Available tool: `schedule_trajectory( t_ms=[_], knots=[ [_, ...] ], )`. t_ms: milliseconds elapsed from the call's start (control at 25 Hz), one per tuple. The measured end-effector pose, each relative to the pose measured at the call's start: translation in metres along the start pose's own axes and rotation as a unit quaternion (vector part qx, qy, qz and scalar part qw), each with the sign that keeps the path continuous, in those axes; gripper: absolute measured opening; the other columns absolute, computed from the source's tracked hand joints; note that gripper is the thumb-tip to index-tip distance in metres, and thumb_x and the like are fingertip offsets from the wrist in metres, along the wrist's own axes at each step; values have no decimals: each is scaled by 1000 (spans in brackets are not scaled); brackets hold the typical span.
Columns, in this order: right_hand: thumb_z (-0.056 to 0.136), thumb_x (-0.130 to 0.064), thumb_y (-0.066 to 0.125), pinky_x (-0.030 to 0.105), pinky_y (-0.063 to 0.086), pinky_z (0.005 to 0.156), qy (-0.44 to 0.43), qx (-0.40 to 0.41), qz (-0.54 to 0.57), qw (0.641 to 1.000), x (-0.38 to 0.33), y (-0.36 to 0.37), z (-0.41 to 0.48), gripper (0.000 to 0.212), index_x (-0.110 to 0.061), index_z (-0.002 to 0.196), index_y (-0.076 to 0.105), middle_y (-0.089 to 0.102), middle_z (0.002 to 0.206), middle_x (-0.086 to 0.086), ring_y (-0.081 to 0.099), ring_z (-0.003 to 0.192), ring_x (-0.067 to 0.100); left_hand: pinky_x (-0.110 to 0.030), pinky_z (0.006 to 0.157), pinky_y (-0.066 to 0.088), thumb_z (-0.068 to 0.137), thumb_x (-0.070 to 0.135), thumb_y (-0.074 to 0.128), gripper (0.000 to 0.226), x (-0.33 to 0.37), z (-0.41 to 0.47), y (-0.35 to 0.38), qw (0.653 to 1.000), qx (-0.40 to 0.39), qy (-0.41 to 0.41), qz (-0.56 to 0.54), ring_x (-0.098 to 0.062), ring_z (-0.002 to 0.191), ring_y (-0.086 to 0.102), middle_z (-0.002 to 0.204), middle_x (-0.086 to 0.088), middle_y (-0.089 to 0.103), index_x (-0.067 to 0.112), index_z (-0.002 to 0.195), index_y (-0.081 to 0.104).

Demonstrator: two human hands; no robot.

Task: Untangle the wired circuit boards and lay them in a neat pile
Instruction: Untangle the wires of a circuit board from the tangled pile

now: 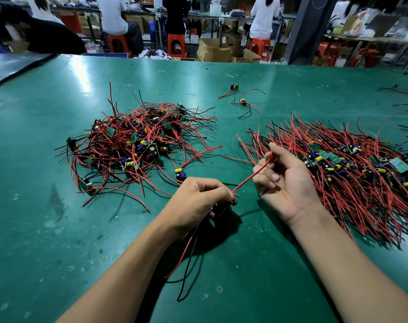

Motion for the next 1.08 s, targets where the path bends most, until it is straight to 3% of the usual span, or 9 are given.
schedule_trajectory(
  t_ms=[120, 320, 480, 680, 800, 880, 1000, 1080],
  knots=[
    [95, -28, 59, 13, 20, 33, -21, -1, -26, 999, -2, 0, -1, 36, -11, 63, 57, 36, 55, -6, 28, 34, 3, -21, 56, 42, 71, 22, 65, 13, 0, -1, -1, 1000, 8, -1, 4, -12, 62, 55, 71, -8, 68, 18, 63, 75],
    [83, -52, 63, 14, 26, 37, -96, -4, -137, 986, -3, 3, -4, 41, -12, 91, 67, 45, 65, -6, 30, 41, 3, -20, 51, 48, 91, 14, 64, 17, -2, 0, -2, 996, 39, -19, -74, -16, 55, 61, 68, -11, 70, 8, 78, 74],
    [80, -60, 61, 16, 27, 39, -101, -2, -164, 981, 0, 3, -5, 53, -11, 101, 67, 48, 67, -6, 30, 44, 4, -29, 60, 60, 96, 36, 55, 36, -3, 1, -4, 972, 83, -59, -210, -24, 63, 68, 80, -20, 72, 2, 96, 69],
    [83, -57, 60, 17, 26, 39, -97, -18, -191, 977, 4, 0, -3, 47, -12, 96, 70, 50, 65, -6, 32, 44, 5, -31, 58, 58, 99, 45, 46, 53, -2, -2, -2, 957, 79, -85, -265, -27, 66, 68, 83, -22, 71, -4, 104, 64],
    [93, -37, 61, 18, 27, 38, -106, -23, -232, 967, 7, -4, 0, 27, -11, 93, 67, 51, 65, -5, 34, 43, 6, -31, 60, 59, 99, 46, 44, 52, -1, -1, -3, 957, 78, -90, -263, -28, 67, 69, 86, -22, 71, -2, 107, 62],
    [95, -17, 63, 20, 31, 40, -161, -16, -347, 924, 8, -4, 0, 8, -12, 88, 63, 51, 66, -3, 38, 43, 7, -34, 61, 61, 98, 42, 47, 47, -1, -1, -4, 949, 85, -92, -290, -29, 68, 70, 92, -23, 71, -1, 112, 61],
    [91, -6, 69, 23, 42, 58, -251, -43, -568, 783, 14, 4, -6, 16, -20, 88, 62, 61, 76, -6, 51, 57, 10, -33, 67, 59, 98, 30, 52, 32, -2, 0, -10, 937, 90, -79, -328, -25, 75, 71, 99, -17, 74, 4, 115, 60],
    [86, -11, 75, 23, 43, 59, -234, -97, -600, 759, 24, 8, -10, 18, -23, 92, 64, 64, 81, -7, 48, 60, 11, -27, 65, 58, 94, 16, 58, 25, -1, 1, -17, 938, 102, -58, -327, -21, 78, 70, 109, -13, 73, 5, 115, 63]
  ],
)
Point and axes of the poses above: each hand's wrist, its own z-axis towards the middle knuckle, its own y-axis out of the palm, x = y × z, the point moved 6 cm from there along z, towards the middle knuckle
